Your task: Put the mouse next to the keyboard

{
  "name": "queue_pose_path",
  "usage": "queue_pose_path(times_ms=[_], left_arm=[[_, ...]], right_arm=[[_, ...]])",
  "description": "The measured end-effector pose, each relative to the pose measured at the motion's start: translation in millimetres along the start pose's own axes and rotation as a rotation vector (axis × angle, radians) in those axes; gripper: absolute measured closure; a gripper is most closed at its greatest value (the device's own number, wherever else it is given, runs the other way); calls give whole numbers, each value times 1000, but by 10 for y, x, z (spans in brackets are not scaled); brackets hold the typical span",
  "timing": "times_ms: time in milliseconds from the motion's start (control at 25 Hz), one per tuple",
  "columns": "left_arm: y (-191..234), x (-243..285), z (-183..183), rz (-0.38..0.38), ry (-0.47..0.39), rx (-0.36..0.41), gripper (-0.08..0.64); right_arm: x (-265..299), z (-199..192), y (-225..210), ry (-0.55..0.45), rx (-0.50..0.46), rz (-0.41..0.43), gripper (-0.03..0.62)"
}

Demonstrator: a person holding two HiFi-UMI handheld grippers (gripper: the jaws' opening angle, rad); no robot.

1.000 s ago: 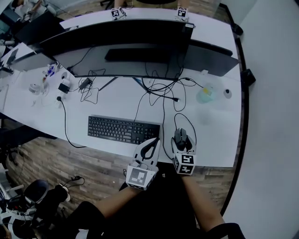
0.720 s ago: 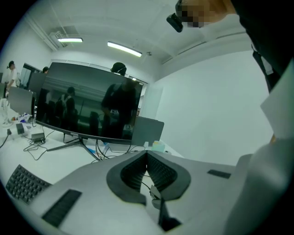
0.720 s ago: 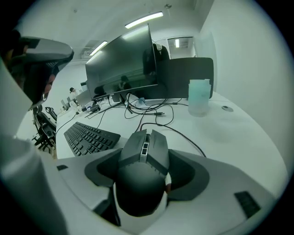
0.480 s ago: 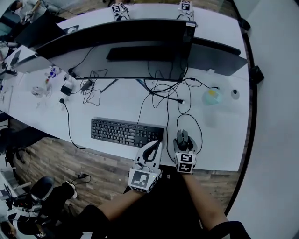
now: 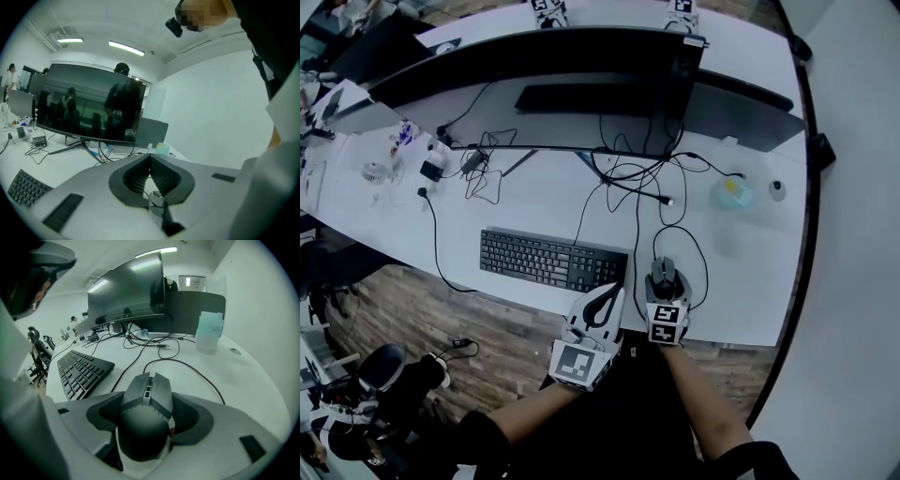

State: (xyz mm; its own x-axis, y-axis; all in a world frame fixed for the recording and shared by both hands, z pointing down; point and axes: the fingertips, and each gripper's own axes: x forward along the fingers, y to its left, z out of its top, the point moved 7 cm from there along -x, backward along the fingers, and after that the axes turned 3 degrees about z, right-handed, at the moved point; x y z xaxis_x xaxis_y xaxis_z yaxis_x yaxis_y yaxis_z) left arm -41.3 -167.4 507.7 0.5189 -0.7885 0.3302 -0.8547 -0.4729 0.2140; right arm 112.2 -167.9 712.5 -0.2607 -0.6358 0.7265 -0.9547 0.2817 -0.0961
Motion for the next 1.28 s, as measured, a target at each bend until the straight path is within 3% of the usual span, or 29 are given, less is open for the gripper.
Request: queue_pose_path(times_ms=[520, 1280], left_arm=[[94, -173, -4, 48, -28, -8, 557], [101, -539, -31, 37, -70, -14, 557]], right_arm=[[-5, 17, 38, 34, -43, 29, 276], [-526, 220, 205, -94, 24, -35, 278]])
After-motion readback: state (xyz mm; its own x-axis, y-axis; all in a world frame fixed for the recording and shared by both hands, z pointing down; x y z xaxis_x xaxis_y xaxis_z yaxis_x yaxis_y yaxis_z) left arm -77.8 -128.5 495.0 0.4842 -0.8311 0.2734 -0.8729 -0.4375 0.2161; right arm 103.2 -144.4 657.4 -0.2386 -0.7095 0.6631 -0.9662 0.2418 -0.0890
